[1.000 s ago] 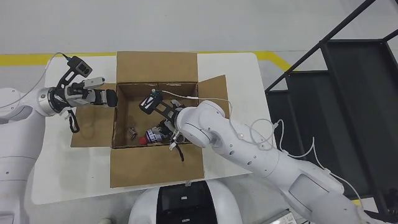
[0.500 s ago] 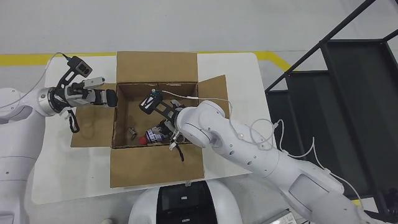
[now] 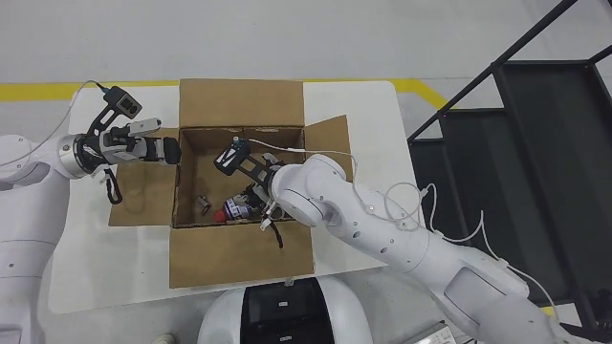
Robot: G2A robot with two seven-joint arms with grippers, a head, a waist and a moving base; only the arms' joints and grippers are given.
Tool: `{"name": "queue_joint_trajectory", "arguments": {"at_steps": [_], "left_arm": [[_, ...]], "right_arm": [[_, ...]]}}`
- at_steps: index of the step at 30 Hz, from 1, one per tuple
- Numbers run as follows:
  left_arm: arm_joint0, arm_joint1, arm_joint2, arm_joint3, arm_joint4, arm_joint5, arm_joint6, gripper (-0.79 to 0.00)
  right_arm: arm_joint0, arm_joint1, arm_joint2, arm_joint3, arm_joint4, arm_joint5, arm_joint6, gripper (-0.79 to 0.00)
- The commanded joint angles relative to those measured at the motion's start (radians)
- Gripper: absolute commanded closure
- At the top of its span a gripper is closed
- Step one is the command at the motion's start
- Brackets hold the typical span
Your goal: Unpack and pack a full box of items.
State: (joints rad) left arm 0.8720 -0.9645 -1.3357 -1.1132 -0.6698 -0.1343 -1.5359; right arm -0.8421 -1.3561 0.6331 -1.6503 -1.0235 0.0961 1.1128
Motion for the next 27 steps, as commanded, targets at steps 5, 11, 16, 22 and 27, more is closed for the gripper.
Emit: {"name": "queue_joint_trajectory", "arguments": {"at_steps": [5, 11, 16, 22, 27], "left_arm": [[0.0, 0.0, 0.0, 0.0, 0.0, 0.0, 0.0, -0.785], [0.0, 0.0, 0.0, 0.0, 0.0, 0.0, 0.0, -0.785], [0.0, 0.0, 0.0, 0.0, 0.0, 0.0, 0.0, -0.785], [0.0, 0.0, 0.0, 0.0, 0.0, 0.0, 0.0, -0.785], [0.0, 0.0, 0.0, 0.0, 0.0, 0.0, 0.0, -0.785]], "right_arm": [[0.061, -0.004, 0.004, 0.079, 0.041, -0.263, -0.03, -0.785], [0.168, -0.026, -0.06, 0.196, 0.052, -0.521, 0.027, -0.785], [0.239, -0.063, -0.153, 0.317, 0.004, -0.655, 0.026, -0.785], [0.285, -0.105, -0.219, 0.419, -0.043, -0.697, -0.03, -0.785], [0.285, -0.105, -0.219, 0.419, -0.043, -0.697, -0.03, -0.785]]}}
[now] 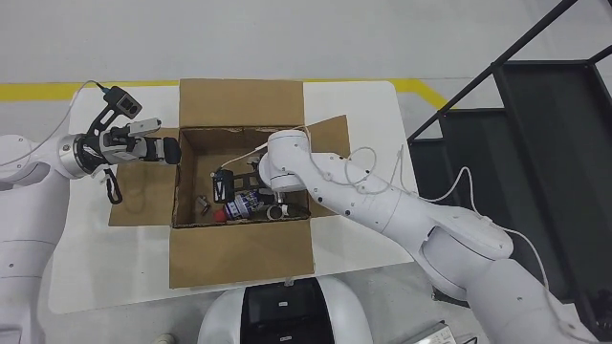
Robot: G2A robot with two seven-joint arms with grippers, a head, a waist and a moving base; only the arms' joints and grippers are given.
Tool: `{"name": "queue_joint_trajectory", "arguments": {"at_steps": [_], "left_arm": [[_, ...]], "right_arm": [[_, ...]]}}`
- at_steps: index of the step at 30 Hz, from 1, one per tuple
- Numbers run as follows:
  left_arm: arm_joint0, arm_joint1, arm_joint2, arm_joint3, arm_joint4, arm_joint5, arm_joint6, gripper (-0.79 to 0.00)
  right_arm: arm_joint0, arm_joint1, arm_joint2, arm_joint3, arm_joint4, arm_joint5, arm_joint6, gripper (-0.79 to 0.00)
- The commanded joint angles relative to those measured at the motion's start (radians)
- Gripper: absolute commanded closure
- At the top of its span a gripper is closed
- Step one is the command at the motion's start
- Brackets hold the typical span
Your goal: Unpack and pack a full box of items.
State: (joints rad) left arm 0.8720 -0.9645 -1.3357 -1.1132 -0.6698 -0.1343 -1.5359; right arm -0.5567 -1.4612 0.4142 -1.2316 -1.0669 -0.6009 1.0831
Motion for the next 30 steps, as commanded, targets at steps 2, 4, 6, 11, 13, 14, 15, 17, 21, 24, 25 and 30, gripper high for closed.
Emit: {"name": "queue_joint_trajectory", "arguments": {"at_steps": [2, 4, 6, 11, 13, 14, 15, 17, 21, 24, 25, 30], "left_arm": [[0.0, 0.0, 0.0, 0.0, 0.0, 0.0, 0.0, -0.785], [0.01, 0.001, -0.011, -0.01, -0.003, 0.008, 0.047, -0.785], [0.02, 0.008, -0.039, -0.014, -0.011, 0.019, 0.065, -0.785], [0.038, 0.029, -0.106, 0.002, 0.006, 0.039, 0.056, -0.785], [0.039, 0.03, -0.108, 0.002, 0.007, 0.041, 0.052, -0.785], [0.039, 0.03, -0.108, 0.002, 0.007, 0.041, 0.052, -0.785], [0.039, 0.03, -0.108, 0.002, 0.007, 0.041, 0.052, -0.785], [0.039, 0.03, -0.108, 0.002, 0.007, 0.041, 0.052, -0.785], [0.039, 0.03, -0.108, 0.002, 0.007, 0.041, 0.052, -0.785], [0.039, 0.03, -0.108, 0.002, 0.007, 0.041, 0.052, -0.785], [0.039, 0.03, -0.108, 0.002, 0.007, 0.041, 0.052, -0.785], [0.039, 0.03, -0.108, 0.002, 0.007, 0.041, 0.052, -0.785]], "right_arm": [[0.0, 0.0, 0.0, 0.0, 0.0, 0.0, 0.0, -0.785], [0.0, 0.0, 0.0, 0.0, 0.0, 0.0, 0.0, -0.785], [0.0, 0.0, 0.0, 0.0, 0.0, 0.0, 0.0, -0.785], [0.0, 0.0, 0.0, 0.0, 0.0, 0.0, 0.0, -0.785], [0.0, 0.0, 0.0, 0.0, 0.0, 0.0, 0.0, -0.785], [-0.003, 0.0, -0.001, 0.001, -0.003, 0.002, -0.003, -0.785], [-0.008, 0.0, -0.008, 0.004, -0.017, -0.002, -0.004, -0.785], [-0.012, -0.005, -0.038, 0.004, -0.059, -0.042, -0.006, -0.785], [0.001, -0.025, -0.063, 0.062, -0.064, -0.094, -0.02, -0.785], [0.015, -0.045, -0.078, 0.111, -0.071, -0.099, -0.04, -0.785], [0.019, -0.052, -0.079, 0.125, -0.071, -0.097, -0.054, -0.785], [0.036, -0.084, -0.098, 0.198, -0.08, -0.107, -0.097, -0.785]]}}
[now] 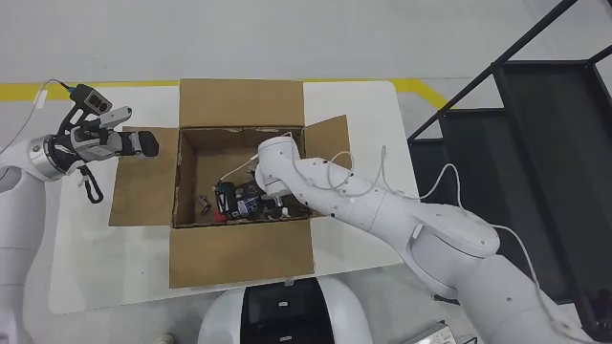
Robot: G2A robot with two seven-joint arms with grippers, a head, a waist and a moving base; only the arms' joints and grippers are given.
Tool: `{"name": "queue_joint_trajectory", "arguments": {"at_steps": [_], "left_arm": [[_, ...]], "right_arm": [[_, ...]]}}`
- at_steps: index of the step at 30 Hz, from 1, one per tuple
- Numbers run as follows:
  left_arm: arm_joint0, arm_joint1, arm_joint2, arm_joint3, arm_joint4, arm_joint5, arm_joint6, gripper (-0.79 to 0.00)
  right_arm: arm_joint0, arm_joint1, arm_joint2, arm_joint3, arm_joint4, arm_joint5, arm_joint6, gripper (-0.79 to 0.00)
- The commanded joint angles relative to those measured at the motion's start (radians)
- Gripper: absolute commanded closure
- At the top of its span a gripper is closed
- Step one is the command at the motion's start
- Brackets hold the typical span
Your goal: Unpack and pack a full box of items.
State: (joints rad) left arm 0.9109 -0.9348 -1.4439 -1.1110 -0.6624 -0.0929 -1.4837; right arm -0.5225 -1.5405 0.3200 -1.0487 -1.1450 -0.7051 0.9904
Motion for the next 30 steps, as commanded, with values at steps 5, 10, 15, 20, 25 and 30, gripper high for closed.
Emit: {"name": "queue_joint_trajectory", "arguments": {"at_steps": [5, 10, 15, 20, 25, 30], "left_arm": [[0.0, 0.0, 0.0, 0.0, 0.0, 0.0, 0.0, -0.785], [0.0, 0.0, 0.0, 0.0, 0.0, 0.0, 0.0, -0.785], [0.0, 0.0, 0.0, 0.0, 0.0, 0.0, 0.0, -0.785], [0.0, 0.0, 0.0, 0.0, 0.0, 0.0, 0.0, -0.785], [0.0, 0.0, 0.0, 0.0, 0.0, 0.0, 0.0, -0.785], [0.0, 0.0, 0.0, 0.0, 0.0, 0.0, 0.0, -0.785]], "right_arm": [[0.014, -0.041, -0.028, 0.087, -0.01, -0.025, -0.034, -0.785], [0.026, -0.08, -0.049, 0.153, -0.016, -0.038, -0.061, -0.785], [0.032, -0.116, -0.064, 0.227, -0.022, -0.049, -0.097, -0.785], [0.041, -0.149, -0.076, 0.292, -0.035, -0.064, -0.126, -0.785], [0.049, -0.178, -0.085, 0.342, -0.046, -0.078, -0.145, -0.117], [0.053, -0.197, -0.084, 0.378, -0.051, -0.088, -0.155, 0.0]]}}
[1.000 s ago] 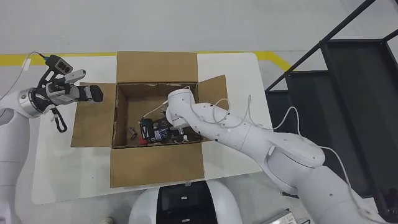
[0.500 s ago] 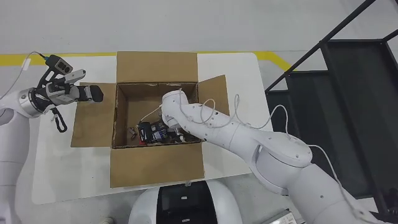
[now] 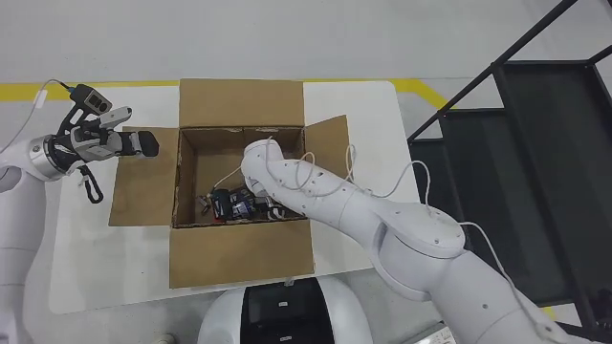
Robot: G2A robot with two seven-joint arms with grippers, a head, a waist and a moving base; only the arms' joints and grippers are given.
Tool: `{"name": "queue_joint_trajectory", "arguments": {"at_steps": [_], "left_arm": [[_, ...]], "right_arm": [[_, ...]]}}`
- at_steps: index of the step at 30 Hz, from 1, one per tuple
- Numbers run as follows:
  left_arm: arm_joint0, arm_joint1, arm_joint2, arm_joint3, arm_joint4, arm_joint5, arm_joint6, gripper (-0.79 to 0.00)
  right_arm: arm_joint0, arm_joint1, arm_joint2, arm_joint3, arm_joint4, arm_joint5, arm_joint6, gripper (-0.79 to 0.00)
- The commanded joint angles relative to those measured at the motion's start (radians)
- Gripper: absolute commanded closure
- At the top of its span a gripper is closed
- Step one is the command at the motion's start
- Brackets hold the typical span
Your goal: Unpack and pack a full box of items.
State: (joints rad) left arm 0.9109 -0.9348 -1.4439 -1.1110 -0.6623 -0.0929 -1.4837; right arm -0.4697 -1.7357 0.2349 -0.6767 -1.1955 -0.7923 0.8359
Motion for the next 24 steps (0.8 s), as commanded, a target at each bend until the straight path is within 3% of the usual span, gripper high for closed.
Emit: {"name": "queue_joint_trajectory", "arguments": {"at_steps": [1, 7, 12, 18, 24], "left_arm": [[0.0, 0.0, 0.0, 0.0, 0.0, 0.0, 0.0, -0.785], [0.0, 0.0, 0.0, 0.0, 0.0, 0.0, 0.0, -0.785], [0.0, 0.0, 0.0, 0.0, 0.0, 0.0, 0.0, -0.785], [0.0, 0.0, 0.0, 0.0, 0.0, 0.0, 0.0, -0.785], [0.0, 0.0, 0.0, 0.0, 0.0, 0.0, 0.0, -0.785]], "right_arm": [[0.001, -0.004, 0.002, 0.011, -0.001, -0.002, 0.0, 0.0], [0.017, 0.001, 0.032, -0.016, 0.003, 0.012, -0.009, 0.0], [0.016, 0.038, 0.085, -0.094, 0.006, 0.053, 0.004, 0.0], [-0.048, 0.131, 0.189, -0.296, -0.006, 0.101, 0.085, 0.0], [-0.214, 0.249, 0.348, -0.589, -0.036, 0.12, 0.191, 0.0]]}}
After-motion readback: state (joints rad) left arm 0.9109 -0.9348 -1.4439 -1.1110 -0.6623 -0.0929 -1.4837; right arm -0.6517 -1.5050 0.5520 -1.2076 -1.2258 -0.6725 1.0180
